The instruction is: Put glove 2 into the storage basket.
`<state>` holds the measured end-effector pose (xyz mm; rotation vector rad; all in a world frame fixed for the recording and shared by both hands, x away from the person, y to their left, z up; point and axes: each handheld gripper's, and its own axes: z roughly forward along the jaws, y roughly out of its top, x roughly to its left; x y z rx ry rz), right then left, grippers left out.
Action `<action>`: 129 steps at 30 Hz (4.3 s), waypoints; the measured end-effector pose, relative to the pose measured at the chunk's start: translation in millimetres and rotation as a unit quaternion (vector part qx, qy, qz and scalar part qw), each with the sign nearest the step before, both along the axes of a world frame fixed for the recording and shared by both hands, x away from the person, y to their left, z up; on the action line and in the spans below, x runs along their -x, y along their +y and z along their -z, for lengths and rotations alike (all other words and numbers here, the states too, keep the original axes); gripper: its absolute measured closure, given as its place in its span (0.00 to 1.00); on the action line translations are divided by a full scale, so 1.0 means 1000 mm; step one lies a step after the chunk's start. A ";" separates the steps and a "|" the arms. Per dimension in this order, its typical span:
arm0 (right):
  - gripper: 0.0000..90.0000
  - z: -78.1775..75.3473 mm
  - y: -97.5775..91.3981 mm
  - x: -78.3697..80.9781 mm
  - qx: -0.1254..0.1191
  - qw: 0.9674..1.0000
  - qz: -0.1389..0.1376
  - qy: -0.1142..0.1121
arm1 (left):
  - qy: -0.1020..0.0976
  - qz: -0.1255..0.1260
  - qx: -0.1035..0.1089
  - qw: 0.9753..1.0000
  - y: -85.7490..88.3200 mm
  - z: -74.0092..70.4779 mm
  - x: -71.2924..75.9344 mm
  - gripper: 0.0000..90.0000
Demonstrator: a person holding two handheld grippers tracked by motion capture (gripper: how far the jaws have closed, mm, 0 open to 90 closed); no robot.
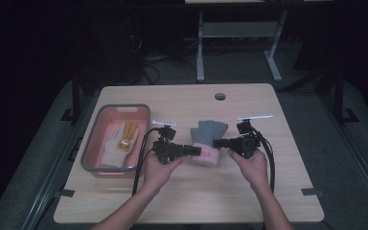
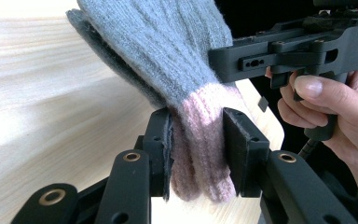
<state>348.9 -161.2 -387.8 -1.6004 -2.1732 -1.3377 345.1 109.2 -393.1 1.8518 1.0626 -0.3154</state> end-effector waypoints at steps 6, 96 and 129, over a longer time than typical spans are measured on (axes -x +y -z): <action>0.85 -0.003 0.006 -0.002 0.000 1.000 -0.001 0.002 | 0.000 -0.005 0.002 1.000 0.006 -0.002 0.000 0.71; 0.85 -0.055 0.133 -0.045 -0.020 0.996 -0.084 -0.025 | -0.040 -0.085 0.017 0.995 0.134 -0.047 0.001 0.72; 0.85 -0.050 0.196 -0.063 -0.031 0.992 -0.117 -0.021 | -0.042 -0.131 0.012 0.990 0.191 -0.041 0.006 0.72</action>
